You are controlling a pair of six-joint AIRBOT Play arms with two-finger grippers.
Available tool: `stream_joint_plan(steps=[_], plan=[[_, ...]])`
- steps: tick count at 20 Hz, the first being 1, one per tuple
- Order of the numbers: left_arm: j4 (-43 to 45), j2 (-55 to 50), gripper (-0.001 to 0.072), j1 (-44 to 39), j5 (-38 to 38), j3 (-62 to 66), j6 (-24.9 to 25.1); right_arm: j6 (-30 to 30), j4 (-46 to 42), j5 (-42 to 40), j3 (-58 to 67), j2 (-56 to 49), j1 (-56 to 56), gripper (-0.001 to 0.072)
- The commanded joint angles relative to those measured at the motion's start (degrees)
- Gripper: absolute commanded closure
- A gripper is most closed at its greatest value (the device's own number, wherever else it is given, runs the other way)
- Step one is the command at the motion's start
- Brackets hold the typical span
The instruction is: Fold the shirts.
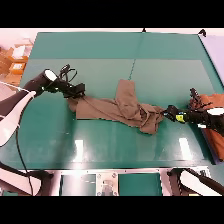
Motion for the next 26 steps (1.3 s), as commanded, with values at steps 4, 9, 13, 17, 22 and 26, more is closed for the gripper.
stream_joint_plan(steps=[4, 9, 13, 17, 22, 26], plan=[[-6.2, 8.8, 0.0681, 0.0, -2.9, 11.8, 6.1, 0.0, 6.5, 11.0, 11.8, 0.9, -0.2, 0.0696], [8.7, 24.6, 0.0681, 0.0, -3.0, 40.4, 1.9, 3.0, 22.7, 15.8, 44.0, 6.3, -6.7, 0.0695], [16.3, 34.8, 0.0681, 0.0, 0.0, 51.3, 1.2, 8.8, 23.6, 15.8, 67.2, 8.2, -14.5, 0.0695], [19.9, 41.2, 0.068, 0.0, -2.5, 51.3, 1.9, 9.7, 23.5, 15.7, 76.1, 12.6, -17.0, 0.0695], [24.8, 42.0, 0.068, 0.0, -8.3, 46.0, 1.6, 10.6, 17.2, 16.5, 76.0, 17.1, -17.0, 0.0694], [25.9, 40.8, 0.068, 0.0, -10.6, 33.9, 1.2, 11.2, 15.5, 24.1, 68.3, 17.6, -16.8, 0.0694]])
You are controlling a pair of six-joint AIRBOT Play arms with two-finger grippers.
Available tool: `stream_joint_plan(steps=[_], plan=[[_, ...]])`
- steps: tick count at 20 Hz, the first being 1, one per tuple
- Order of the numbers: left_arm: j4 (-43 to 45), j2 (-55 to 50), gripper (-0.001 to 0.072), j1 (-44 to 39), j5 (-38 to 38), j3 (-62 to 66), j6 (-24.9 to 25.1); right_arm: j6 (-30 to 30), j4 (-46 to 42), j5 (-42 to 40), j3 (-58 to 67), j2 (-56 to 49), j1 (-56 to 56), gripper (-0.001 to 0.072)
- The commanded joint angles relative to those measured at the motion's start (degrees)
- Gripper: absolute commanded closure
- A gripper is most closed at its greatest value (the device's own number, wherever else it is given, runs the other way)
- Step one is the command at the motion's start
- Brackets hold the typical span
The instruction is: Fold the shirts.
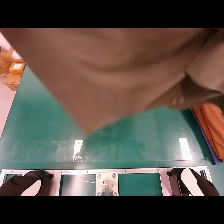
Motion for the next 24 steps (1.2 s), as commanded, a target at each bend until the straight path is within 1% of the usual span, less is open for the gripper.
stream_joint_plan(steps=[1, 3, 5, 7, 8, 10, 11, 12, 14, 15, 17, 18, 19, 20, 21, 22, 23, 24], plan=[[1.6, -1.4, 0.068, 0.0, -2.8, -9.5, -0.4, 0.2, -1.9, 5.1, -9.6, 1.2, 0.9, 0.0694], [1.6, -4.4, 0.068, 0.0, -1.9, -15.8, -0.3, -2.8, -1.9, 4.4, -23.3, 1.9, 4.7, 0.0694], [0.4, -8.7, 0.068, 0.0, 0.3, -19.9, 0.3, -5.9, -1.9, -0.3, -39.2, 1.7, 9.5, 0.0694], [-2.4, -15.9, 0.068, 0.0, 1.0, -21.3, 1.7, -6.4, -1.9, -9.7, -55.3, 0.8, 13.4, 0.0694], [-4.4, -19.9, 0.068, 0.0, 1.0, -21.3, 3.0, -7.9, -1.9, -15.5, -62.6, -0.2, 14.9, 0.0694], [-8.7, -28.5, 0.068, 0.0, 2.1, -21.3, 6.0, -11.0, -1.8, -26.4, -72.7, -4.0, 17.3, 0.0694], [-9.8, -33.0, 0.068, 0.0, 4.0, -21.3, 6.2, -12.4, -1.8, -30.1, -74.8, -7.1, 18.0, 0.0694], [-10.5, -36.7, 0.068, 0.0, 6.7, -21.3, 6.1, -13.9, -1.1, -31.7, -75.0, -11.0, 18.4, 0.0695], [-12.5, -42.3, 0.068, 0.0, 12.5, -21.1, 6.1, -20.2, 5.4, -31.9, -72.9, -18.7, 18.7, 0.0695], [-13.6, -44.0, 0.068, 0.0, 15.8, -21.0, 6.1, -22.8, 8.3, -31.5, -70.5, -22.7, 19.3, 0.0694], [-14.2, -45.2, 0.0679, 0.0, 19.8, -20.9, 5.6, -25.3, 9.7, -28.9, -64.2, -29.2, 20.3, 0.0692], [-13.8, -45.0, 0.0633, 0.5, 19.8, -20.8, 4.2, -25.6, 9.4, -25.2, -60.0, -31.9, 20.2, 0.0667], [-13.7, -44.8, 0.0337, 1.6, 17.6, -20.0, 1.9, -25.6, 8.7, -20.3, -55.4, -33.7, 19.5, 0.0514], [-13.7, -44.7, 0.0225, 3.3, 12.3, -17.9, -0.5, -25.5, 6.9, -15.4, -51.2, -34.4, 18.2, 0.0372], [-13.7, -44.7, 0.0228, 5.3, 5.4, -15.7, -1.2, -24.6, 4.0, -10.6, -47.1, -34.3, 16.1, 0.0352], [-13.7, -44.7, 0.0228, 7.6, -2.5, -13.4, -2.1, -22.3, 1.1, -6.9, -43.9, -34.1, 13.6, 0.0353], [-13.7, -44.7, 0.0229, 9.9, -10.4, -11.9, -3.7, -20.1, -1.7, -4.3, -41.9, -33.5, 10.4, 0.0353], [-13.6, -44.7, 0.0229, 12.1, -17.1, -11.7, -6.4, -17.1, -3.9, -3.0, -41.6, -32.7, 7.0, 0.0352]])
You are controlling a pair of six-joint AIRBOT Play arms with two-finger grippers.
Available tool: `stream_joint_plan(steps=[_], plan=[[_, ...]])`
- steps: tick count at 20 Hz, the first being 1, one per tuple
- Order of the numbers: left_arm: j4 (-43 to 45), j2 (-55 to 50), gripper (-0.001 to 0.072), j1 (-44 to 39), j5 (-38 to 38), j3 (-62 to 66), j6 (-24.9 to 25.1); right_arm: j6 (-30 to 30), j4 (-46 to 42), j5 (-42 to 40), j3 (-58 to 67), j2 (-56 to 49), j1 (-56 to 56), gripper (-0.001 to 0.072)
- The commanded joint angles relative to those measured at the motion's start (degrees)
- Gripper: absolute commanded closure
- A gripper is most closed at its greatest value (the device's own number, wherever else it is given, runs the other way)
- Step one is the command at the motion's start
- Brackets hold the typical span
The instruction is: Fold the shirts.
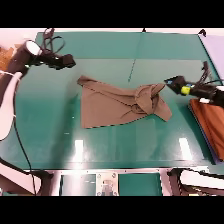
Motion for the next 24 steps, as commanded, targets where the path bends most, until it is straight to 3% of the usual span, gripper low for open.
stream_joint_plan(steps=[1, 4, 6, 11, 17, 18, 19, 20, 24], plan=[[0.4, -0.5, 0.0229, 6.6, -23.7, 2.1, -7.9, 6.9, -7.9, 10.2, 5.7, 0.1, -9.4, 0.0351], [2.0, -0.5, 0.0228, 8.0, -34.7, -5.7, -11.5, 7.5, -8.9, 11.9, 2.0, 0.4, -17.1, 0.035], [1.9, -0.5, 0.0228, 5.7, -36.3, -12.8, -11.2, 7.2, -9.0, 11.8, -1.0, 0.3, -18.6, 0.0349], [-0.1, -0.5, 0.0228, -6.0, -28.6, -25.9, -8.5, 6.8, -9.1, 11.8, -4.2, 0.3, -18.2, 0.0349], [-6.8, -0.6, 0.0229, -15.4, -21.4, -29.3, -7.5, 6.8, -9.2, 11.8, -4.2, 0.3, -17.4, 0.0346], [-7.4, -0.6, 0.0248, -16.2, -21.6, -29.3, -6.9, 6.8, -9.4, 11.8, -4.2, 0.3, -17.4, 0.0296], [-7.3, -0.6, 0.0489, -16.5, -22.0, -29.3, -6.3, 6.8, -9.9, 11.5, -4.2, 0.3, -17.4, 0.0228], [-7.3, -0.5, 0.0676, -16.3, -22.5, -29.2, -5.0, 6.8, -11.0, 11.1, -4.2, 0.3, -17.4, 0.021], [-4.0, -0.3, 0.0681, -11.7, -21.5, -27.4, -5.0, 6.9, -15.0, 10.7, -4.3, -0.9, -17.4, 0.021]])
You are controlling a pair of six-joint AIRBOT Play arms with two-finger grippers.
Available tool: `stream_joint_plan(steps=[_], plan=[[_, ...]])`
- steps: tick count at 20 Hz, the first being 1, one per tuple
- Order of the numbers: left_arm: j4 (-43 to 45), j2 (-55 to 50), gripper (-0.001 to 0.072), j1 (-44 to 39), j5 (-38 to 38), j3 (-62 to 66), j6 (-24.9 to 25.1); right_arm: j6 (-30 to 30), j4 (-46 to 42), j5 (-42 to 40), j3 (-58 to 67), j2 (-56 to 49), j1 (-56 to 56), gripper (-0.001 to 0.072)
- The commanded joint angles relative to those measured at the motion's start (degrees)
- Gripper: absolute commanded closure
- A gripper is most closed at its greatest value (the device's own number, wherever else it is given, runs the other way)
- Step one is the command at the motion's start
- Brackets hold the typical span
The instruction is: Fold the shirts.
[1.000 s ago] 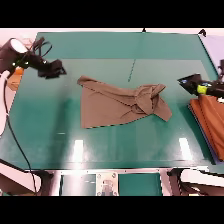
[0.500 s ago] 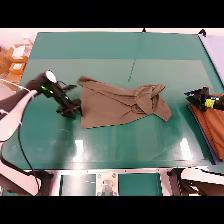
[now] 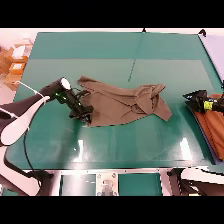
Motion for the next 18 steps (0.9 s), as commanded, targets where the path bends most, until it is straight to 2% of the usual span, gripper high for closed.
stream_joint_plan(steps=[1, 6, 9, 15, 16, 17, 18], plan=[[1.4, 1.2, 0.068, 3.2, 2.5, 0.4, 0.7, 0.1, -3.2, -0.3, 0.0, -1.0, 0.1, 0.0209], [6.1, 12.1, 0.0681, 4.5, 13.5, -6.4, 1.3, 0.0, -3.9, 0.3, 0.0, -5.3, 1.2, 0.0209], [5.8, 12.4, 0.0681, 4.5, 15.2, -8.5, 1.9, -1.5, -4.0, 1.8, 0.0, -9.0, 7.6, 0.0209], [5.7, 12.6, 0.068, 4.5, 15.5, -8.5, 2.2, -1.4, -4.1, -2.9, 0.0, -14.0, 19.0, 0.0224], [5.7, 12.9, 0.068, 4.5, 15.9, -8.5, 2.4, -1.2, -3.7, -2.8, 0.1, -14.4, 19.8, 0.0269], [5.7, 13.3, 0.0681, 4.5, 16.2, -8.2, 2.4, -1.3, -2.7, -2.6, 0.2, -14.4, 20.1, 0.0437], [5.7, 14.3, 0.0681, 4.5, 16.8, -8.2, 2.4, -1.4, -0.8, -0.9, 0.7, -14.4, 20.3, 0.065]])
